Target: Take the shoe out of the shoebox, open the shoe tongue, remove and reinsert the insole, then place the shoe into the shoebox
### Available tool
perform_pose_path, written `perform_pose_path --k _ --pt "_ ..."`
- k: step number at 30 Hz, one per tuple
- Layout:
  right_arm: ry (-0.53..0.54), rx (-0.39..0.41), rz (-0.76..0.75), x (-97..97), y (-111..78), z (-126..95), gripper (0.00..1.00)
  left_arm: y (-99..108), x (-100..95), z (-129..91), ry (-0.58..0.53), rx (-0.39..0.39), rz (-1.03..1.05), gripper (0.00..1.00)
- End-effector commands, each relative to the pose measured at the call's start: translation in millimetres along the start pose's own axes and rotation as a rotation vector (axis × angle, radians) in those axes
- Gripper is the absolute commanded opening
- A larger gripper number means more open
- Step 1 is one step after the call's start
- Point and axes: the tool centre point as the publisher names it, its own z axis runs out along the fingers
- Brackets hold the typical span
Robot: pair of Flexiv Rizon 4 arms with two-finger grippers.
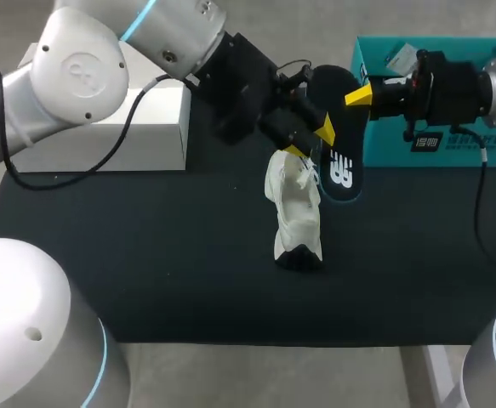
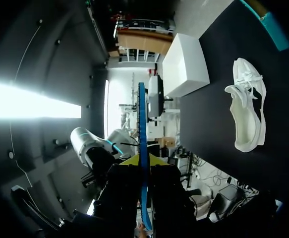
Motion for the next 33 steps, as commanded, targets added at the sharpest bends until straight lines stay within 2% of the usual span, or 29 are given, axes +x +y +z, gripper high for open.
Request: perform_pose_path --k 1,4,10,18,24,30,33 --pt "-0.013 0.004 0.002 -4.4 2.7 4.8 0.0 8.3 -3.0 -20.9 0.203 0.039 -0.073 1.0" --pt "-0.05 0.008 0.0 -8.0 3.9 7.4 0.0 12.2 1.4 -30.5 0.334 0.041 -0.142 1.0" --pt "-0.075 0.008 0.007 -17.3 4.5 12.3 0.0 19.2 -6.1 -41.3 0.458 -0.016 -0.244 1.0" --pt "-0.074 0.001 0.027 -24.8 3.3 15.5 0.0 28.3 -11.0 -38.4 0.56 -0.019 -0.24 1.0" --pt "-0.077 -0.004 0.037 -30.9 2.6 18.5 0.0 45.5 -17.4 -46.5 0.641 -0.025 -0.193 1.0" --pt "-0.082 0.009 0.049 -35.1 1.4 26.1 0.0 70.3 -25.7 -55.6 0.727 -0.082 -0.133 1.0" --pt "-0.085 0.013 0.052 -36.7 1.0 28.4 0.0 76.0 -31.2 -56.6 0.731 -0.081 -0.12 1.0"
